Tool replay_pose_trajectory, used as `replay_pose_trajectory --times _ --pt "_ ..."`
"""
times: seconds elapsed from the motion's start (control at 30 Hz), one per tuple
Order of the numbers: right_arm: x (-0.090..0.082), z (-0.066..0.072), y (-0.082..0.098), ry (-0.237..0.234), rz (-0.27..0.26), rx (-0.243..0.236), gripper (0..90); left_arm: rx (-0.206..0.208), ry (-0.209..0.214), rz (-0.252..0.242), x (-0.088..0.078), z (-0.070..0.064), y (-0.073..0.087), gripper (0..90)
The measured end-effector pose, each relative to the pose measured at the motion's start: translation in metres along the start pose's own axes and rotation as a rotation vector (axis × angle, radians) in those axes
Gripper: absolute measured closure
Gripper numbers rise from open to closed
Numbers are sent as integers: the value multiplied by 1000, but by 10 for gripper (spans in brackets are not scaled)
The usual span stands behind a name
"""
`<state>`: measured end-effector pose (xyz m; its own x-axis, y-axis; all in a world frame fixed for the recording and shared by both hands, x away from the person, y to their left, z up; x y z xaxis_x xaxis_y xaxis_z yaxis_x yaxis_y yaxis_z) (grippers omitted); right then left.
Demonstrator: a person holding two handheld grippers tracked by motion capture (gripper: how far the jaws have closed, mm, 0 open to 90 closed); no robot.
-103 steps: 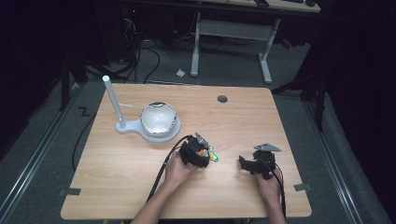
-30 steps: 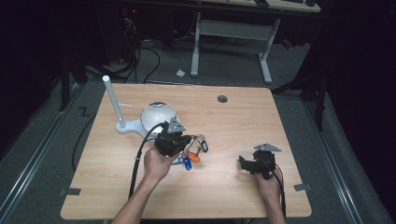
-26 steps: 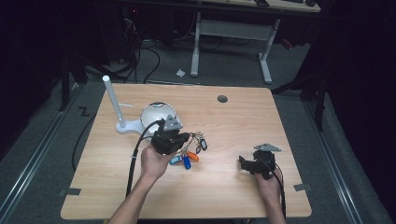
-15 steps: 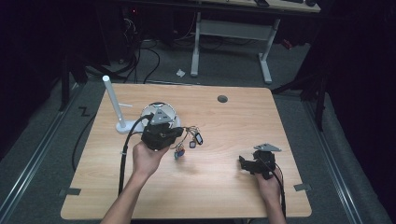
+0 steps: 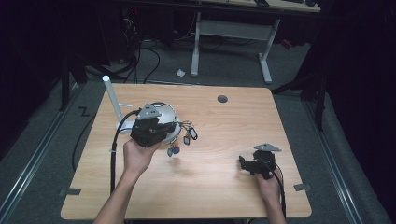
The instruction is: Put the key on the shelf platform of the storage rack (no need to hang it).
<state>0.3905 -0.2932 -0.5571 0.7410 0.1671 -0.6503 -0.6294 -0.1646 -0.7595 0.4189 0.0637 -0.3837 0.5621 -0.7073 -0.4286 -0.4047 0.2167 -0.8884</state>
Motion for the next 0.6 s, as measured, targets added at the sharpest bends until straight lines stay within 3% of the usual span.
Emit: replay_pose_trajectory --times 0.4,0.6 --pt "0 0 0 0 0 0 152 -29 -11 -50 -19 13 -13 866" --pt "0 0 0 0 0 0 152 -24 -31 -45 -24 19 -19 866"
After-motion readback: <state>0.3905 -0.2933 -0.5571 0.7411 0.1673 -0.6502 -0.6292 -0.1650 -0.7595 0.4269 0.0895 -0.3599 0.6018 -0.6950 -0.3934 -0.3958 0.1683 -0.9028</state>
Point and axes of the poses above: each handheld gripper's, and its own axes: x roughly forward along the jaws, y roughly out of its underside, z roughly to its left, the point moved 5 cm from there along x, roughly forward along the jaws, and after that the axes turned 7 degrees about -z, right-handed, at the moved point
